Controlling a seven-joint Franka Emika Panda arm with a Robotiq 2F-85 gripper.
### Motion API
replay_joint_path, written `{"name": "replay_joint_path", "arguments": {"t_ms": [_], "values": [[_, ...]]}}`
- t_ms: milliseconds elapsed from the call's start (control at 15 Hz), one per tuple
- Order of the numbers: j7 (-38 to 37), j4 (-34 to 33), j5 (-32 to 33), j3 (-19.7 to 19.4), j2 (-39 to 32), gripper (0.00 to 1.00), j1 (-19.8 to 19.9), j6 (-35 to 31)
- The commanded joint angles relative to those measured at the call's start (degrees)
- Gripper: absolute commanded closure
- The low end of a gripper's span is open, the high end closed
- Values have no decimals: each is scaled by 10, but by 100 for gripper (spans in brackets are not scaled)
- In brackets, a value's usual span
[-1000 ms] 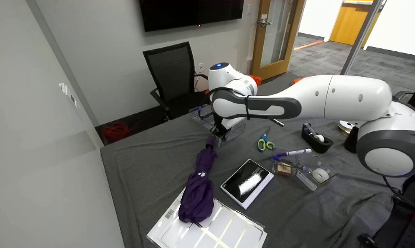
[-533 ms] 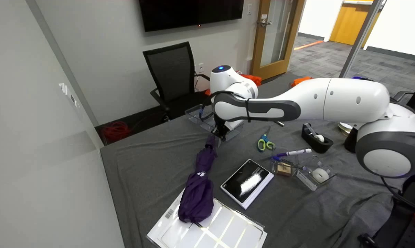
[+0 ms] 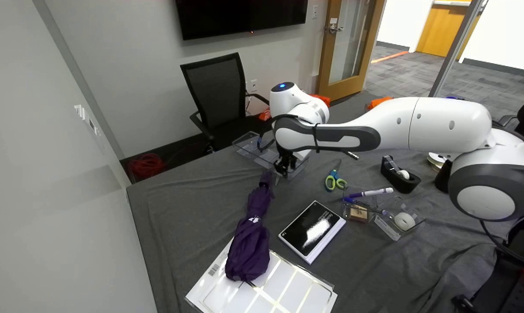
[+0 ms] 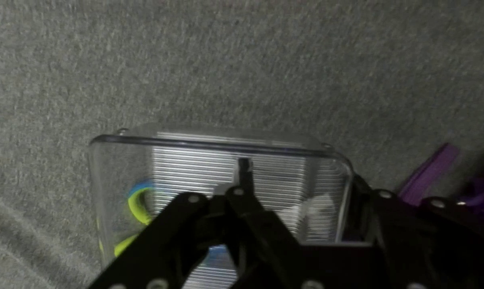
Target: Move the purple umbrella forward and move the clear case to the right
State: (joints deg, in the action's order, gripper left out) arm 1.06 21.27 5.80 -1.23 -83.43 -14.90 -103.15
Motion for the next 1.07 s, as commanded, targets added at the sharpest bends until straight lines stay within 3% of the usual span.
{"name": "replay_joint_path", "arguments": {"t_ms": [0, 200, 533, 1000], "values": [[27, 2, -12, 11, 10, 15, 14, 11], [61, 4, -37, 37, 17, 1, 26, 2], [134, 3, -102, 94, 33, 0, 51, 12], [99, -3, -130, 108, 70, 0, 60, 2]]}}
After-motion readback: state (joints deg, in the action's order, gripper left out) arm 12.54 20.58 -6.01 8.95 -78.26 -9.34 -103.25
